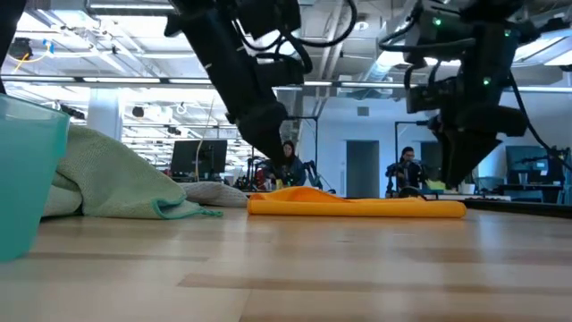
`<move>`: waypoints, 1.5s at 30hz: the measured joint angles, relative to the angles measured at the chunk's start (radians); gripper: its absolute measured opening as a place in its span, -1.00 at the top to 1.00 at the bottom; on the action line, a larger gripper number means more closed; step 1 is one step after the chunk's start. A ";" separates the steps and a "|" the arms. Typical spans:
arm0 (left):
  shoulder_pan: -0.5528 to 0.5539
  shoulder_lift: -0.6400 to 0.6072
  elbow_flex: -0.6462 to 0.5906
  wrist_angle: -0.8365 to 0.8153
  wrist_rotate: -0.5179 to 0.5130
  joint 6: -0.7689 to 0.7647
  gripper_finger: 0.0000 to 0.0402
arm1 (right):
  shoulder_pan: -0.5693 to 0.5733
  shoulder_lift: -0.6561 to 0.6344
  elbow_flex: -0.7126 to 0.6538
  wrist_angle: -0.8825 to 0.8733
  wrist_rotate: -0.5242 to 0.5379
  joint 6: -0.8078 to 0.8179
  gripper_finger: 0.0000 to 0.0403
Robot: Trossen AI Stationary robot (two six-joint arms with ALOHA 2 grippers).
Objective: Fold microfiber towels
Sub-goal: Fold the yellow microfiber cloth
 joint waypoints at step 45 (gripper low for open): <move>-0.133 -0.140 0.000 -0.201 -0.048 -0.156 0.11 | -0.068 0.259 0.039 0.024 0.142 0.084 0.92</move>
